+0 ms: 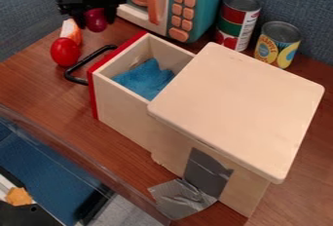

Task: Put the red thing on the table from drawer

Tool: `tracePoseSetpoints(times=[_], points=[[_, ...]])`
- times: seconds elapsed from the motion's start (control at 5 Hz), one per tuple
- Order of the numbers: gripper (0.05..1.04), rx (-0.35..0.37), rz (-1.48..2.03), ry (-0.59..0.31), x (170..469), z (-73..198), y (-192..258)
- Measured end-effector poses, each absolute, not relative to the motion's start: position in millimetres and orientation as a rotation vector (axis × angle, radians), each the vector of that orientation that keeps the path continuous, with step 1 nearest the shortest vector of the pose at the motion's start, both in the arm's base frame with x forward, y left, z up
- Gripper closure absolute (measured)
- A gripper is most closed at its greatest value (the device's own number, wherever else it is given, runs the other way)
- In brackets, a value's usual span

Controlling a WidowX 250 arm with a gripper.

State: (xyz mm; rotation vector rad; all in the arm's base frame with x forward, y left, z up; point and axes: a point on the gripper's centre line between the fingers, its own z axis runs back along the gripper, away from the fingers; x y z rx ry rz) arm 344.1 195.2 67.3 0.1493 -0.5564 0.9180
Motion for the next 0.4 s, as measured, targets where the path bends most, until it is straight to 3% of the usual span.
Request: tracePoseSetpoints(times=[0.4], points=[[0.371, 0.164, 0.932, -0.515, 355, 41, 202]])
